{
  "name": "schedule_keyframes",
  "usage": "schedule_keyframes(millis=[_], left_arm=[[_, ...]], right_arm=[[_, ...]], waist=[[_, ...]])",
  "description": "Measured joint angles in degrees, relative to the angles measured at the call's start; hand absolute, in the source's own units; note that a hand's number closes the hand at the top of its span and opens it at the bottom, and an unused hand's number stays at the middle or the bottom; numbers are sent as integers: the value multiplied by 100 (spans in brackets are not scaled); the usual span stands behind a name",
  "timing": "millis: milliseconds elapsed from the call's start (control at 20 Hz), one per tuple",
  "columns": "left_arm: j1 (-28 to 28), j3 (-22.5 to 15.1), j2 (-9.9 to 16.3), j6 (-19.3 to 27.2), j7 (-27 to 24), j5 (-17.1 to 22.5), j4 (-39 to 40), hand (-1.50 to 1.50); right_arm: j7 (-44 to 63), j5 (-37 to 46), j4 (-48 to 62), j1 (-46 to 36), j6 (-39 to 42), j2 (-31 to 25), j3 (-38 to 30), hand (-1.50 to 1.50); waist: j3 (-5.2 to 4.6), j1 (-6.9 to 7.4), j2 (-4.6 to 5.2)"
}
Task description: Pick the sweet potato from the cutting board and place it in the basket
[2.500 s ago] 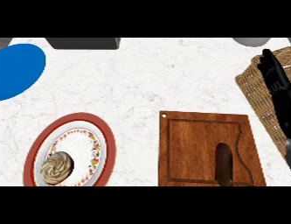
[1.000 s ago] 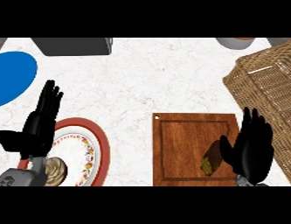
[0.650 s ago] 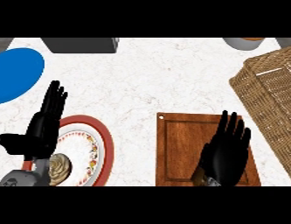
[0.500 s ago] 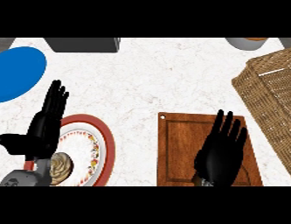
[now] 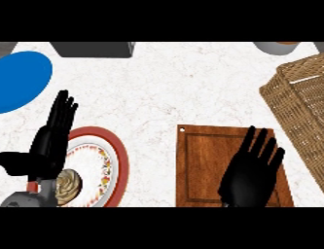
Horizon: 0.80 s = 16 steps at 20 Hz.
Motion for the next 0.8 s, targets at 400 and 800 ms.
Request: schedule_keyframes(millis=[400,800], left_arm=[[75,9,24,4,74,-20,-171,0],[171,20,-24,-25,29,-31,-230,0]], right_arm=[[0,64,-368,243,360,20,86,-150],[20,171,-349,389,443,34,213,-150]], waist=[[15,9,23],[20,19,43]])
